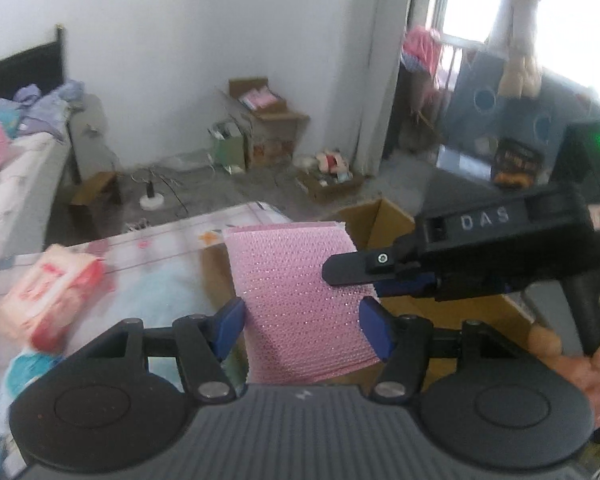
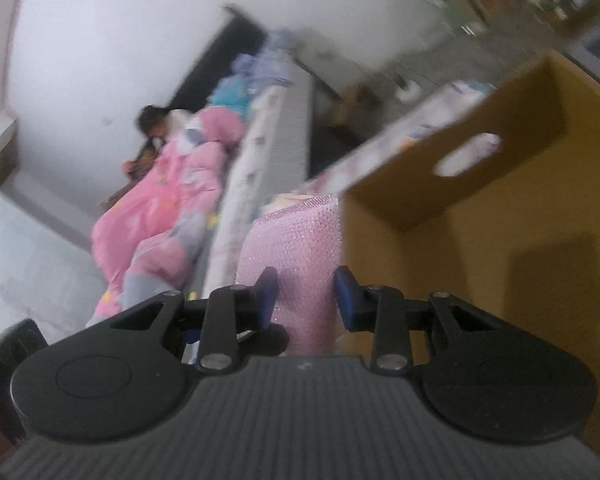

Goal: Organize soft objects
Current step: 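Carry the pink mesh pad with the right gripper over the cardboard box, then open the right gripper to drop the pad into the box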

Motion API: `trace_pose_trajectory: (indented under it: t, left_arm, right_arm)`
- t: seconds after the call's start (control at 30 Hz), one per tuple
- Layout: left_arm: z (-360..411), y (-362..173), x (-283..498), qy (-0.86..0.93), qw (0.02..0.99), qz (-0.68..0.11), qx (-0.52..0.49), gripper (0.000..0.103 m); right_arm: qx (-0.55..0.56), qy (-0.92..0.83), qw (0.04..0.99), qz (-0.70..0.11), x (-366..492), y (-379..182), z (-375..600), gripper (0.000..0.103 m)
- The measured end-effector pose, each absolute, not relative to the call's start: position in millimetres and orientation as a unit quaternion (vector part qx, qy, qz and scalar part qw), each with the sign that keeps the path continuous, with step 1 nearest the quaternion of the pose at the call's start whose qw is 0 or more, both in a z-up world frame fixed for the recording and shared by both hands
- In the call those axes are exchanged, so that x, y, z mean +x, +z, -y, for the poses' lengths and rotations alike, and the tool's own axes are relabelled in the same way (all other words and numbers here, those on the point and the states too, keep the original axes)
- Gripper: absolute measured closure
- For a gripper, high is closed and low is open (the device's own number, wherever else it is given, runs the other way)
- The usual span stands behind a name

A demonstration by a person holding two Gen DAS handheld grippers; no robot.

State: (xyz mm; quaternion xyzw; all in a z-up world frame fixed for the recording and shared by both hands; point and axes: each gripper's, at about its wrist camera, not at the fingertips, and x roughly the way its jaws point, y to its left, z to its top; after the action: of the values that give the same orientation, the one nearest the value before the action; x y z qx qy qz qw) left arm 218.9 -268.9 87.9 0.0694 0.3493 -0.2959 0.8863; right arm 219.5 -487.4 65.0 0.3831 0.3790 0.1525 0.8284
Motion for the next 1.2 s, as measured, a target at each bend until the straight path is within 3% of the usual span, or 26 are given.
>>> trace_pose_trajectory:
  t: [0.23,0.43,0.63,0.8,1.2]
  left_arm:
    - [317,40,272,-0.285,0.868,-0.394,0.101,0.039]
    - [317,38,274,-0.277,0.872,-0.387,0.117,0.037]
    - [287,55,261,-0.276,0.880,-0.370,0.108,0.034]
    - [252,71,244,-0.268,0.892,-0.353,0.090,0.030]
    - [169,77,210,-0.215,0.908,-0.355,0.049,0.025]
  right_arm:
    - [0.403,0.130,0.789,-0.445,292,-9,539,0.075]
    - [0.368,0.084,0.772,-0.511,332,-69,527,0.075]
    - [0.319,0.074,0.792,-0.516,326,-66,516,0.074]
    - [0.279,0.062,0.789,-0.544,338,-80,495,0.083]
    - [0.308,0.016,0.813,-0.493,363,-84,483,0.083]
